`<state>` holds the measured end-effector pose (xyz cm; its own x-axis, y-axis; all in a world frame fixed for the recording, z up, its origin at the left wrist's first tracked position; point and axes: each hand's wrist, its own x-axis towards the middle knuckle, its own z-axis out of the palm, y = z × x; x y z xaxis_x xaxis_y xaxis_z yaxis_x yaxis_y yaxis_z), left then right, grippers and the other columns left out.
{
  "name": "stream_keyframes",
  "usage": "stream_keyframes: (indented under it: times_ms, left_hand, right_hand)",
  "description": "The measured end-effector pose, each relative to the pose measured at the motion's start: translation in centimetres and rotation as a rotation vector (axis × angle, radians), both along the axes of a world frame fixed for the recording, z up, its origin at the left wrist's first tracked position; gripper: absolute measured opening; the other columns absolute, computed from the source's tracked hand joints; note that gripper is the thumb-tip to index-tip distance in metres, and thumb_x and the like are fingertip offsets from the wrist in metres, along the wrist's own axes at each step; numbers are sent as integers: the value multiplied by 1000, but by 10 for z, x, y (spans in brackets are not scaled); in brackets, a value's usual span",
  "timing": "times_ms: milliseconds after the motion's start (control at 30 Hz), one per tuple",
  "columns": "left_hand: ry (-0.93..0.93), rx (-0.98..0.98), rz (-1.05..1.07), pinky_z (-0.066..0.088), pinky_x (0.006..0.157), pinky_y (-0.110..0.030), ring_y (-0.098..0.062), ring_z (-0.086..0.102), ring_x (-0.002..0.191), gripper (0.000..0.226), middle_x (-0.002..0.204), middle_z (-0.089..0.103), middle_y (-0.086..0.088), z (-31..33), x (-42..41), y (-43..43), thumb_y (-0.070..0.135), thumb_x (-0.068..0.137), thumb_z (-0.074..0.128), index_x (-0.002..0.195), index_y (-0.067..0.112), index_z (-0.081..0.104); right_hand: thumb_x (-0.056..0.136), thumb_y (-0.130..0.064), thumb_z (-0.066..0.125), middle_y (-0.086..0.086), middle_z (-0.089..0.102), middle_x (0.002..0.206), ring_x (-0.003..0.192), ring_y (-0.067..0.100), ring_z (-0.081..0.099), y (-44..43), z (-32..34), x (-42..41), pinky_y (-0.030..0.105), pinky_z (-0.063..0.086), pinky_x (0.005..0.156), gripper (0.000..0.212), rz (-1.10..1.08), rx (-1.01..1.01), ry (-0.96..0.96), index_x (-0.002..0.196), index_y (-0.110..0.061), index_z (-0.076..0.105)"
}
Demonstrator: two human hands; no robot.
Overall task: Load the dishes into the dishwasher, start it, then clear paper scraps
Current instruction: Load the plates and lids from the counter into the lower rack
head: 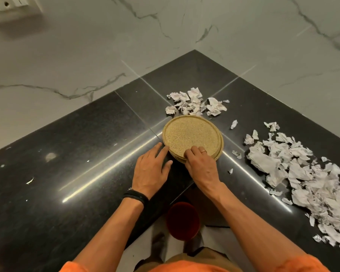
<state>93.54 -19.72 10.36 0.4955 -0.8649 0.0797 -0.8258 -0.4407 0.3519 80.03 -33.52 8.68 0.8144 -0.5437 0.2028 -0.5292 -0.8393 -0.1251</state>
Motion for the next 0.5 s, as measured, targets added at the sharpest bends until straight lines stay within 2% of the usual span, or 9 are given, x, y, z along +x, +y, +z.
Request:
stream_keyframes:
  times_ms: [167, 300, 500]
  left_hand:
    - [8, -22, -99, 48, 106, -47, -30, 50, 134, 70, 156, 43, -10, 6, -1, -13, 34, 93, 68, 155, 26, 35]
    - [1, -90, -227, 45, 107, -50, -37, 46, 136, 84, 159, 35, -15, 15, -1, -23, 19, 82, 78, 155, 25, 35]
    - [-19, -289, -411, 42, 112, -51, -36, 39, 139, 81, 153, 38, -14, 30, -8, -48, -1, 73, 80, 146, 20, 50]
  right_hand:
    - [78, 0, 57, 5, 58, 79, 70, 25, 52, 1, 25, -18, 35, 39, 49, 15, -67, -117, -156, 86, -13, 60]
    - [86, -3, 61, 4, 57, 80, 73, 24, 51, 18, 39, -38, 36, 43, 54, 10, -129, -156, -237, 88, -13, 59]
    - [85, -4, 71, 3, 56, 86, 81, 22, 48, 53, 50, -93, 34, 44, 61, 17, -311, -121, -340, 89, -13, 57]
